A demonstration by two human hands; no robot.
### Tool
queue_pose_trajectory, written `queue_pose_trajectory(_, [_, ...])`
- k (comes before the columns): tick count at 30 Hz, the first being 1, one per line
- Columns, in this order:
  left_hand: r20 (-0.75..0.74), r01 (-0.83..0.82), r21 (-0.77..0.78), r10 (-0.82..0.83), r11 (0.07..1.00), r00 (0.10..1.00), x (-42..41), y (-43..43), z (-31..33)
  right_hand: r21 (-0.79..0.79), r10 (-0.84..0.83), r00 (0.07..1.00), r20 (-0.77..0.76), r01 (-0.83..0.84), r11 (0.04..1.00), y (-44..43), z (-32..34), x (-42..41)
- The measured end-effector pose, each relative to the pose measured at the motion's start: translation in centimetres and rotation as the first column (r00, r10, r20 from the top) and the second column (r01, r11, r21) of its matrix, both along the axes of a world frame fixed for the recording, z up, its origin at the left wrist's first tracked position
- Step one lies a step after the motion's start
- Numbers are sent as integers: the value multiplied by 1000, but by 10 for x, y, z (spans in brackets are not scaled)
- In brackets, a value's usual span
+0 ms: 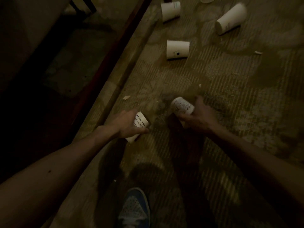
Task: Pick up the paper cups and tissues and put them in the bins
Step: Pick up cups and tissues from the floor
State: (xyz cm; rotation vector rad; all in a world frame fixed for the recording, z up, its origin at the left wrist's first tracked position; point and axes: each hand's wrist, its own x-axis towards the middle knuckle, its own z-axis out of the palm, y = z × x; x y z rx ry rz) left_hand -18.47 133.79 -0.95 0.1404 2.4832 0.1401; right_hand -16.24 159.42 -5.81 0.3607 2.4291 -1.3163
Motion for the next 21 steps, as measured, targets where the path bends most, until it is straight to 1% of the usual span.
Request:
queue_pose_trajectory(2, [17,-48,102,46,994,999,-1,13,18,-169,-77,995,66,87,982,13,5,9])
queue_pose_trajectory(3, [25,-69,162,66,984,997,-3,19,27,-219,-103,991,84,119,968,20,9,11])
queue_pose_trajectory(5, [51,-136,285,127,949,991,-12,32,45,-236,-117,990,84,134,963,34,15,8])
queue_pose_trajectory(7, [90,-219,393,199,893,976,-25,41,62,-241,-127,990,59,137,961,45,19,1])
queue_pose_trajectory(9, [122,-292,471,266,832,956,-42,49,67,-300,-157,984,84,175,938,53,21,-10])
queue_pose_trajectory(11, [169,-373,554,337,744,926,-60,57,64,-393,-235,962,142,273,878,58,21,-23])
queue_pose_trajectory(13, [237,-468,611,417,638,877,-78,68,55,-445,-328,926,188,378,812,60,22,-39])
queue_pose_trajectory(16, [327,-597,624,525,505,786,-106,82,41,-492,-397,895,204,445,748,61,20,-64])
queue_pose_trajectory(18, [429,-663,623,527,416,734,-124,88,32,-523,-429,872,235,485,700,58,18,-81])
queue_pose_trajectory(21, [595,-721,663,445,200,670,-153,96,22,-575,-477,829,292,551,605,52,17,-109])
